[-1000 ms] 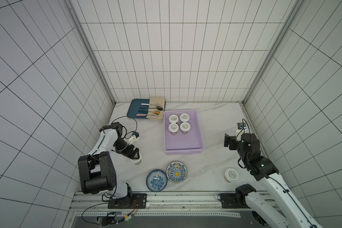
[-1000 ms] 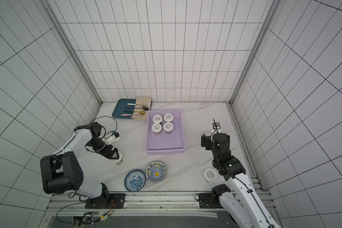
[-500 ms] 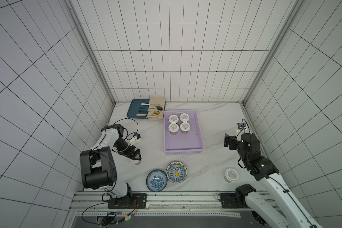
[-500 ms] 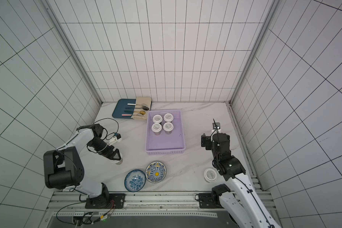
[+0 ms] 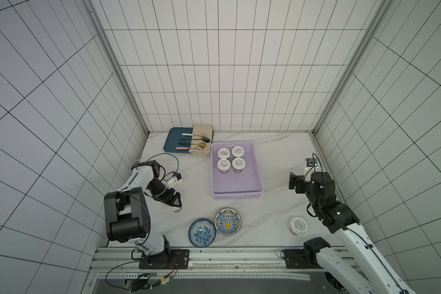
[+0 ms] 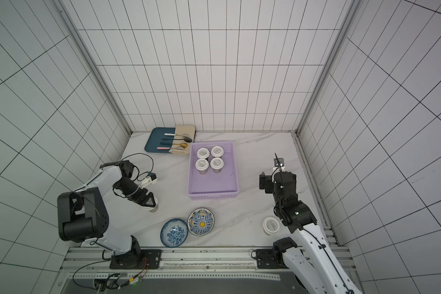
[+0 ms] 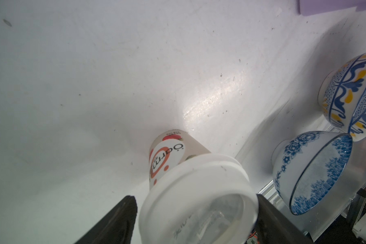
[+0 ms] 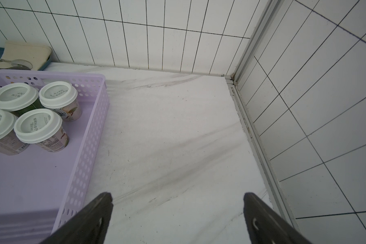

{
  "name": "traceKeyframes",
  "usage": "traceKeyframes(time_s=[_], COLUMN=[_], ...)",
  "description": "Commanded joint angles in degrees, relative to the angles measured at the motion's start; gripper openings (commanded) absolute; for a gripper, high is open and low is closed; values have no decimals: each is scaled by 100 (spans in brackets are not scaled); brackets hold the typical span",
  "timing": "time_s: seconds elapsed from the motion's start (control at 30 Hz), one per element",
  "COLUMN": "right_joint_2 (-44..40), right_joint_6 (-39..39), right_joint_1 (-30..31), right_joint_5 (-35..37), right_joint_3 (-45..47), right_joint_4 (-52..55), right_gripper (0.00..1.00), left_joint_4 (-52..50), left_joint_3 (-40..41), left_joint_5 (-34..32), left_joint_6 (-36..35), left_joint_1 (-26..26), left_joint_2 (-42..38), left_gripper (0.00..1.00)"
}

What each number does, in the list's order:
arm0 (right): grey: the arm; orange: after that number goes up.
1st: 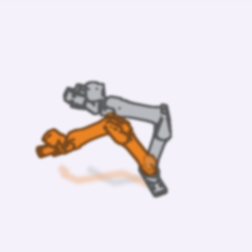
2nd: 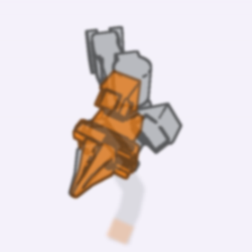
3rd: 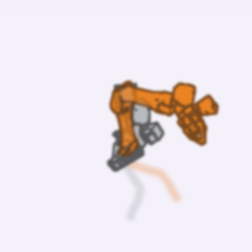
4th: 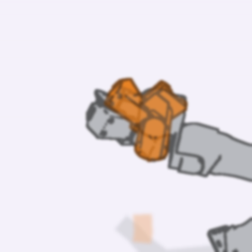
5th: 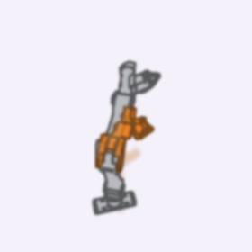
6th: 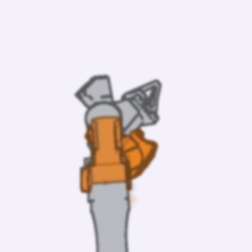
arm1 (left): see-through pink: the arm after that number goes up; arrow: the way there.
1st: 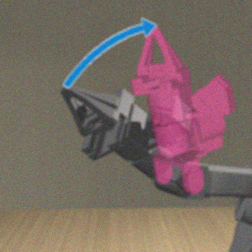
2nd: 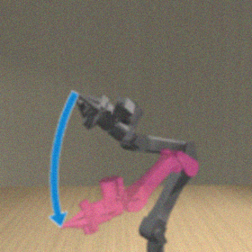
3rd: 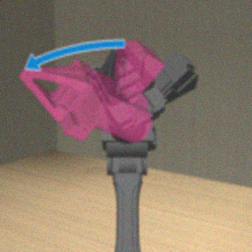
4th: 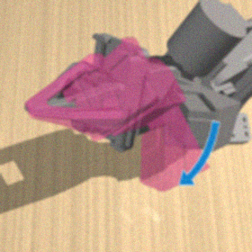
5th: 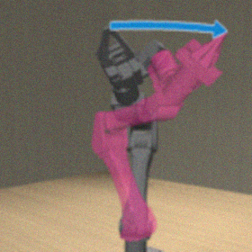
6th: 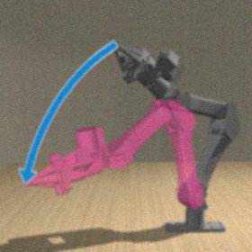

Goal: Put the yogurt in the basket
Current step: Pick up the yogurt from the center of the board.

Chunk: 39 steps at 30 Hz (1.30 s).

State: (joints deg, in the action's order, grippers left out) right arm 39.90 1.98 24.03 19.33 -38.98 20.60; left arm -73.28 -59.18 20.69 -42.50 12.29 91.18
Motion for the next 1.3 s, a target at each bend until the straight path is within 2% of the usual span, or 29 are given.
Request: traceKeyframes(time_s=[0.0,0.67,1.0,1.27], right_joint_2=[0,-9,-13,0], right_joint_6=[-40,-38,-39,-40], right_joint_1=[58,63,67,74], right_joint_5=[36,26,18,4], right_joint_3=[157,156,162,168], right_joint_4=[-133,-144,-143,-166], right_gripper=[99,99,99,99], left_joint_4=[33,-226,-208,47], left_joint_3=[38,-238,-299,-164], left_joint_5=[23,186,149,64], left_joint_6=[-100,-104,-83,58], left_joint_1=[36,44,37,19], left_joint_2=[32,13,72,110], left_gripper=[87,78,78,85])
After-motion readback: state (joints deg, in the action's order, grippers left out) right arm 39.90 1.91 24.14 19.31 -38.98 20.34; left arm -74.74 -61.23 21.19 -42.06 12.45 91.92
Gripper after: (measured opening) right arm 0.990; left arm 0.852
